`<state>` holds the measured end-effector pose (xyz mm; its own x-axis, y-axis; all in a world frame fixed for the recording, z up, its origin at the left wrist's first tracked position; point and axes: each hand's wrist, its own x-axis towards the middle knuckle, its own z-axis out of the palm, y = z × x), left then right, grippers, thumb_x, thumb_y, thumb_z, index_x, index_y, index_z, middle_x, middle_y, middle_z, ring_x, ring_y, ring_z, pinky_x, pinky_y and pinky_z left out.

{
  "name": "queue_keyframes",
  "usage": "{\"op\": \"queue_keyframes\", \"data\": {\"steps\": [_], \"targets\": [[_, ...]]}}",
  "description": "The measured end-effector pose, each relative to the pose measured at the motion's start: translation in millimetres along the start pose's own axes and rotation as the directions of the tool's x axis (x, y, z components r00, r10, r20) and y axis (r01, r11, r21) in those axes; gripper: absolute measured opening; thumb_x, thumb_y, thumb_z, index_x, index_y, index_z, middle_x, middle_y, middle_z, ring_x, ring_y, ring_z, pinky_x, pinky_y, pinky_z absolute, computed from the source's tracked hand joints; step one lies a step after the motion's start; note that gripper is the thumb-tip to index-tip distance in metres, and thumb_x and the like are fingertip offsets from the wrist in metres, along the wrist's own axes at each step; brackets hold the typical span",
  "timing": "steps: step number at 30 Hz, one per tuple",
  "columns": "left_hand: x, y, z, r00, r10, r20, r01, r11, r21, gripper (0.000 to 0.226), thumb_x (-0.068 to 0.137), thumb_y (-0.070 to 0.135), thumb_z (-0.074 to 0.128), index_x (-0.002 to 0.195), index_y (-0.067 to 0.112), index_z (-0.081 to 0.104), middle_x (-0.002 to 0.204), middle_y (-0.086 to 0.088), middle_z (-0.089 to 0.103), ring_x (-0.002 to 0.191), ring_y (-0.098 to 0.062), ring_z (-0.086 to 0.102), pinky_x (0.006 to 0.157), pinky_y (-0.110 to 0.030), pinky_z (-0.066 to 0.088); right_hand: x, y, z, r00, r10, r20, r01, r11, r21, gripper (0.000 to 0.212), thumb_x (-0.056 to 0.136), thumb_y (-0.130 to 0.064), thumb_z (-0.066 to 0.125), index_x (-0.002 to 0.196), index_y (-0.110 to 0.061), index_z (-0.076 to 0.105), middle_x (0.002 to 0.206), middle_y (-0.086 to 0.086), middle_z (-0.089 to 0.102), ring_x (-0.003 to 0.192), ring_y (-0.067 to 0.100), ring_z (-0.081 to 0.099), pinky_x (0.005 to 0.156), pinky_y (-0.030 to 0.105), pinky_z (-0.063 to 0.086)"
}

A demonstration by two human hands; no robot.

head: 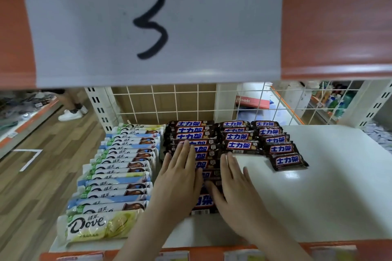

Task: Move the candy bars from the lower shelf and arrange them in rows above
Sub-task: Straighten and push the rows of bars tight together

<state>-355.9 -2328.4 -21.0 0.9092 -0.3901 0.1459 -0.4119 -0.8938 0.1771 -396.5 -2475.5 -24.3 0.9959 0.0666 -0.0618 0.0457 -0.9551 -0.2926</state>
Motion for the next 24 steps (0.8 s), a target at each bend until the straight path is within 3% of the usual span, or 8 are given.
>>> {"op": "queue_keyframes", "data": {"steps": [1,3,5,8,12,15,19,24], "targets": [[-8,2,3,1.0,0.001,-0.005,-0.001,1.0,0.005,0.078,0.078,0.051,-0.019,0.147,0.017,-0.006,0.151,0.003,-0.016,0.142,-0.013,-0.013,0.117,-0.033,-0.002,-6,1,1,1.0,0.004,0.022,-0.004,1.0,-0.023,0.111,0.049,-0.075,-0.034,0.14,-0.011,-0.03,0.156,0.004,-0.023,0.132,0.007,-0.028,0.109,0.031,-0.015],[-22,3,9,0.999,-0.003,0.032,0.001,0.999,0.053,0.072,0.092,0.048,-0.007,0.146,0.012,0.025,0.153,-0.004,0.018,0.141,-0.021,0.02,0.114,-0.042,0.026,-16,2,4,0.998,0.021,0.054,-0.018,0.999,-0.042,0.111,0.041,-0.076,-0.039,0.13,-0.01,-0.039,0.156,0.005,-0.023,0.137,0.011,-0.025,0.109,0.034,-0.016],[-32,1,18,1.0,0.001,0.03,-0.003,0.998,0.06,0.066,0.098,0.043,0.003,0.137,0.01,0.045,0.143,-0.006,0.042,0.131,-0.025,0.041,0.106,-0.045,0.032,-20,1,8,0.998,0.025,0.065,-0.022,0.999,-0.048,0.111,0.035,-0.077,-0.043,0.123,-0.01,-0.045,0.156,0.004,-0.022,0.136,0.012,-0.026,0.108,0.036,-0.017],[-38,-1,23,0.999,0.05,-0.018,-0.048,0.995,0.086,0.062,0.099,0.043,0.007,0.14,0.009,0.04,0.145,-0.004,0.04,0.133,-0.026,0.037,0.103,-0.042,0.022,-22,0,12,0.997,0.024,0.071,-0.019,0.997,-0.072,0.107,0.039,-0.079,-0.04,0.118,-0.009,-0.05,0.156,0.001,-0.022,0.141,0.013,-0.022,0.108,0.038,-0.017],[-36,-4,25,0.996,0.055,-0.064,-0.048,0.993,0.111,0.062,0.099,0.042,0.006,0.141,0.009,0.038,0.146,-0.004,0.039,0.134,-0.026,0.036,0.103,-0.042,0.021,-23,-3,12,0.997,0.044,0.059,-0.038,0.995,-0.094,0.099,0.054,-0.072,-0.018,0.123,-0.005,-0.045,0.157,0.001,-0.02,0.145,0.017,-0.015,0.107,0.039,-0.018],[-36,-3,26,0.995,0.055,-0.081,-0.045,0.991,0.123,0.061,0.098,0.041,0.009,0.139,0.009,0.041,0.144,-0.005,0.041,0.132,-0.026,0.039,0.102,-0.042,0.022,-22,-2,15,0.997,0.035,0.064,-0.03,0.997,-0.074,0.112,0.042,-0.082,-0.034,0.123,-0.005,-0.045,0.157,0.001,-0.02,0.145,0.017,-0.015,0.106,0.04,-0.019],[-34,-2,25,0.997,0.042,-0.059,-0.033,0.99,0.135,0.058,0.092,0.04,0.026,0.136,0.008,0.046,0.14,-0.007,0.046,0.128,-0.026,0.044,0.099,-0.042,0.024,-22,0,14,0.996,0.039,0.081,-0.034,0.997,-0.064,0.115,0.029,-0.076,-0.045,0.12,-0.007,-0.049,0.154,-0.001,-0.027,0.142,0.016,-0.021,0.107,0.042,-0.018],[-32,1,26,0.999,-0.033,-0.006,0.034,0.99,0.136,0.068,0.097,0.041,0.003,0.134,0.005,0.048,0.139,-0.009,0.048,0.127,-0.028,0.045,0.104,-0.048,0.033,-21,0,9,0.995,0.042,0.086,-0.039,0.999,-0.035,0.11,0.032,-0.079,-0.042,0.117,-0.01,-0.054,0.138,-0.004,-0.041,0.129,0.008,-0.031,0.109,0.041,-0.016]]}}
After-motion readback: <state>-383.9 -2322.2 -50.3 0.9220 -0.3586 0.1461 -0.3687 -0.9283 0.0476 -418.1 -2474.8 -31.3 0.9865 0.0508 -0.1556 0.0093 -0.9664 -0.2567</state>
